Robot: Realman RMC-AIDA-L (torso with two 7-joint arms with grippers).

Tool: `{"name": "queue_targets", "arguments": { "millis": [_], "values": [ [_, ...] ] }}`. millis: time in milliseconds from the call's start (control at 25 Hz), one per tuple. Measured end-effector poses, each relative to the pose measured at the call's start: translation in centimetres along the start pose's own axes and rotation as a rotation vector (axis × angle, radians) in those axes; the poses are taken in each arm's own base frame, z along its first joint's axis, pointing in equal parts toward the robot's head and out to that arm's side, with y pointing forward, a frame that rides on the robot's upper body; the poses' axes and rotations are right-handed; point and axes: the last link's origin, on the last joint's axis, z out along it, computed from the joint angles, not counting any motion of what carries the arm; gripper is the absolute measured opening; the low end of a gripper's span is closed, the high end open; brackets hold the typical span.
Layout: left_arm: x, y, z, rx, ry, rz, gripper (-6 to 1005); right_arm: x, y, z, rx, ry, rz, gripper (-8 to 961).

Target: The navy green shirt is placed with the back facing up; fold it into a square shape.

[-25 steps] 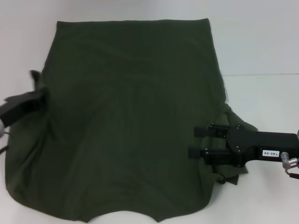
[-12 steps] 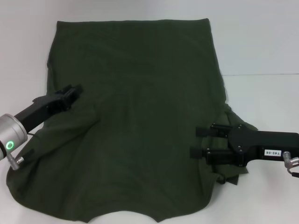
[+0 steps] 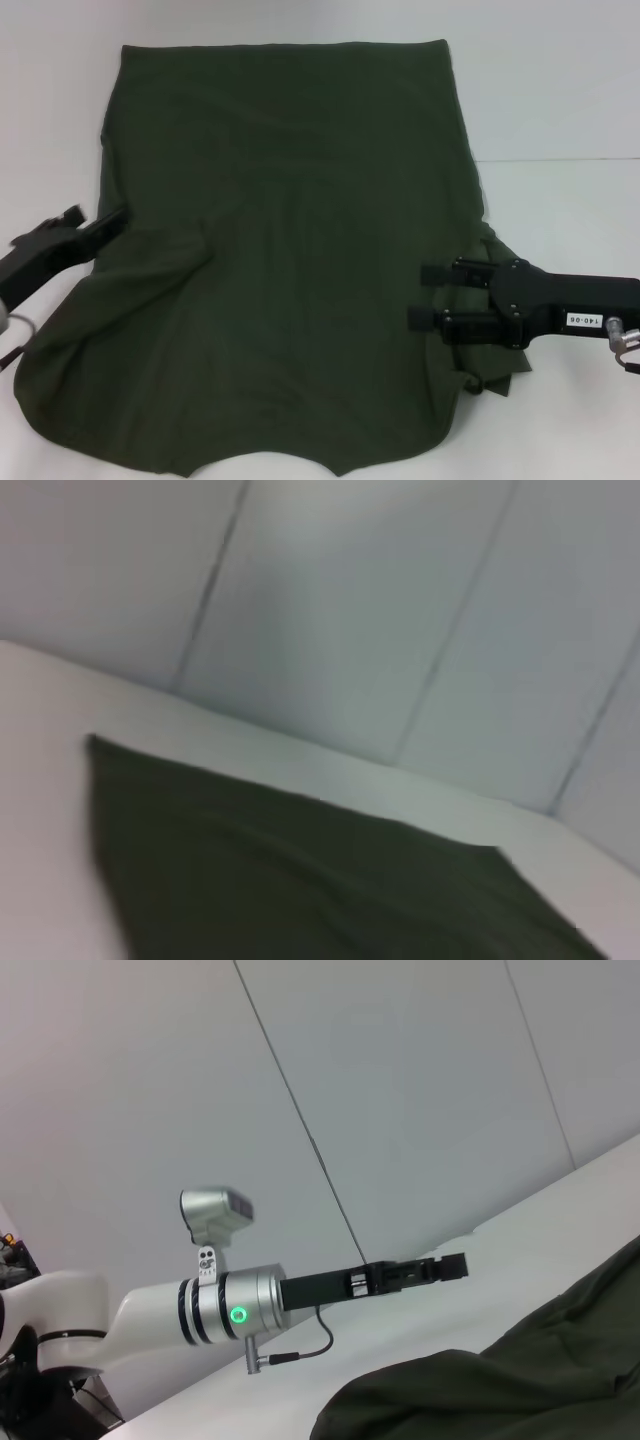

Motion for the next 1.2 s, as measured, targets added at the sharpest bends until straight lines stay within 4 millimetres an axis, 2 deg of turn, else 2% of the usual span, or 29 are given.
{"name": "queue_targets", "arguments": {
  "millis": [80,280,520,1200],
  "values": [
    [-0.2,-0.3,-0.4,0.011,-0.002,-0.004,728,0.0,0.0,0.0,0.0,0.0,0.0,858],
    [-0.9,-1.4,-1.8,0.051,-0.039,-0.032,786,-0.1,-0.1,0.1,0.007,0.0,0.001,857],
    [-2.0,-2.2,-2.4,0.09,-0.145,-0.055,787,-0.1,-0.2,0.0,0.01,0.001,0.001,856],
    [-2.8,-1.8,-2.3,0.069,-0.216,-0.038,786,-0.2,-0.2,0.0,0.009,0.003,-0.002,854]
  ]
}}
